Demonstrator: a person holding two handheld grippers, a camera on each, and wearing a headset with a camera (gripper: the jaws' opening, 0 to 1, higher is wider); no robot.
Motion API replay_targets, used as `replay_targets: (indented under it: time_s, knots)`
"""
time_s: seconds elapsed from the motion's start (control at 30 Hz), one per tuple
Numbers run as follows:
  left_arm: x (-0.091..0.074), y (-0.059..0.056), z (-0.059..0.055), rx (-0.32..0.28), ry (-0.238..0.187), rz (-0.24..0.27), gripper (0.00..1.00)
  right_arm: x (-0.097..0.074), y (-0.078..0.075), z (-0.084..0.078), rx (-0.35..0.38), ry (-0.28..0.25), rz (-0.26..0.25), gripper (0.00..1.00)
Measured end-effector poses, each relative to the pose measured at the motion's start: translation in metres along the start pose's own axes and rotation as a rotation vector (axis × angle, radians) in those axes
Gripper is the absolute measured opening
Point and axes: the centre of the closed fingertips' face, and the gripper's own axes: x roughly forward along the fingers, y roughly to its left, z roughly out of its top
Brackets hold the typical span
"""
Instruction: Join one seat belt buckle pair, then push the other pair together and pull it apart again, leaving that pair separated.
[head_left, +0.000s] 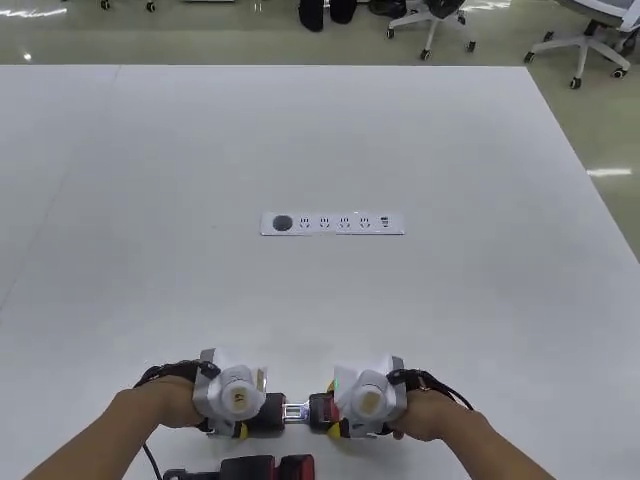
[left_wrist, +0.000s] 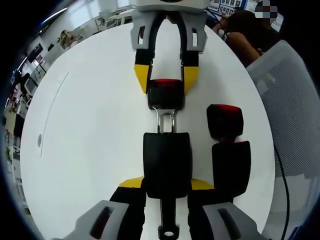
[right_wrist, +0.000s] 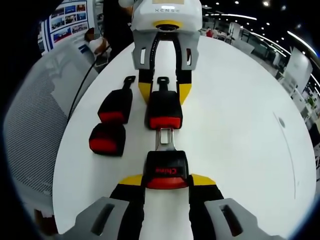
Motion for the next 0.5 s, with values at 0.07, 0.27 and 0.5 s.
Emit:
replay_targets:
  time_s: [0.07,0.27,0.5]
  knots:
    - [0.001,0.0,0.0,0.002,0.001,-0.001,0.33,-0.003,0.001,-0.002,-0.001,0.005,-0.001,0.3]
    - [0.002,0.0,0.0,0.004,-0.002,-0.002,0.33,-0.006,0.0,-0.01,-0.005,0.018,0.002,0.3]
    - [0.002,0.0,0.0,0.008,-0.001,-0.002,0.33,-0.013,0.0,-0.02,-0.009,0.036,0.003,0.3]
